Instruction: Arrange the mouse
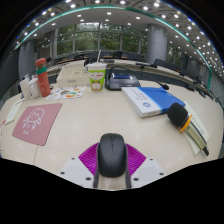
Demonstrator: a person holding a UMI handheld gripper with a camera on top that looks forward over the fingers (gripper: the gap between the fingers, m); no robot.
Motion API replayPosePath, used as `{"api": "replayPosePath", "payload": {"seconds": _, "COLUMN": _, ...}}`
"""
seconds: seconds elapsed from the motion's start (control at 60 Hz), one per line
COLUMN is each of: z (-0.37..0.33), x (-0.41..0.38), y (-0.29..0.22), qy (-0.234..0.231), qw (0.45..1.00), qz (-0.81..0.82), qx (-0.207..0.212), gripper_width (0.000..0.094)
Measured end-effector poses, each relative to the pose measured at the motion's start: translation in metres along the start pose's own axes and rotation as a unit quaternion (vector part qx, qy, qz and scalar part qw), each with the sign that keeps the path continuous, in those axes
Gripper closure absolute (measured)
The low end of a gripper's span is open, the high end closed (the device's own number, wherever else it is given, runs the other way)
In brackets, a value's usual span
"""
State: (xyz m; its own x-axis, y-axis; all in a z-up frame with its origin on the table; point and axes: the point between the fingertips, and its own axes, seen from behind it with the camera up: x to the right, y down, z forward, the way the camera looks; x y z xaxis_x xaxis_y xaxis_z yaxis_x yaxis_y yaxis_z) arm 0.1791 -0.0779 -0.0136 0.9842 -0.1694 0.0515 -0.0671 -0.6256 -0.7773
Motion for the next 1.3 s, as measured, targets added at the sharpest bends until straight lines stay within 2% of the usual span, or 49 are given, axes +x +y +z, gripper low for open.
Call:
{"api": "replayPosePath", "payload": {"seconds": 0.117, "z": -0.002, "x": 0.006, "y": -0.004, "qy": 0.009, "qw": 1.000, "qz": 0.000, "qx": -0.001, "gripper_width": 0.0597}}
{"api": "replayPosePath", "payload": {"seconds": 0.283, "z": -0.043, "x": -0.011, "y": -0.078, "qy": 0.013, "qw": 0.998, "qz": -0.005, "qx": 0.057, "gripper_width": 0.0598}}
{"api": "replayPosePath", "payload": {"seconds": 0.4, "z": -0.067, "x": -0.072, "y": -0.138, "qy": -0.019, "qw": 0.995, "qz": 0.006, "qx": 0.097, "gripper_width": 0.0598}}
{"api": "replayPosePath", "payload": {"seconds": 0.5, "z": -0.066, "x": -0.146, "y": -0.164, "qy": -0.050, "qw": 0.993, "qz": 0.004, "qx": 0.110, "gripper_width": 0.0599}}
{"api": "replayPosePath", "payload": {"seconds": 0.583, "z": -0.050, "x": -0.211, "y": -0.159, "qy": -0.069, "qw": 0.993, "qz": -0.004, "qx": 0.099, "gripper_width": 0.0598}}
{"api": "replayPosePath", "payload": {"seconds": 0.717, "z": -0.006, "x": -0.288, "y": -0.123, "qy": -0.082, "qw": 0.995, "qz": -0.019, "qx": 0.051, "gripper_width": 0.0598}}
{"api": "replayPosePath", "payload": {"seconds": 0.883, "z": 0.035, "x": -0.328, "y": -0.083, "qy": -0.078, "qw": 0.996, "qz": -0.039, "qx": 0.014, "gripper_width": 0.0589}}
{"api": "replayPosePath", "payload": {"seconds": 1.067, "z": 0.043, "x": -0.338, "y": -0.063, "qy": -0.087, "qw": 0.996, "qz": -0.026, "qx": -0.014, "gripper_width": 0.0437}}
{"api": "replayPosePath", "payload": {"seconds": 1.117, "z": 0.035, "x": -0.334, "y": -0.066, "qy": -0.081, "qw": 0.996, "qz": -0.029, "qx": -0.010, "gripper_width": 0.0320}}
{"api": "replayPosePath", "payload": {"seconds": 1.183, "z": 0.015, "x": -0.329, "y": -0.074, "qy": -0.077, "qw": 0.996, "qz": -0.041, "qx": -0.001, "gripper_width": 0.0078}}
{"api": "replayPosePath", "payload": {"seconds": 1.233, "z": -0.007, "x": -0.326, "y": -0.081, "qy": -0.076, "qw": 0.996, "qz": -0.045, "qx": 0.007, "gripper_width": 0.0098}}
{"api": "replayPosePath", "payload": {"seconds": 1.3, "z": -0.043, "x": -0.322, "y": -0.090, "qy": -0.076, "qw": 0.996, "qz": -0.044, "qx": 0.015, "gripper_width": 0.0069}}
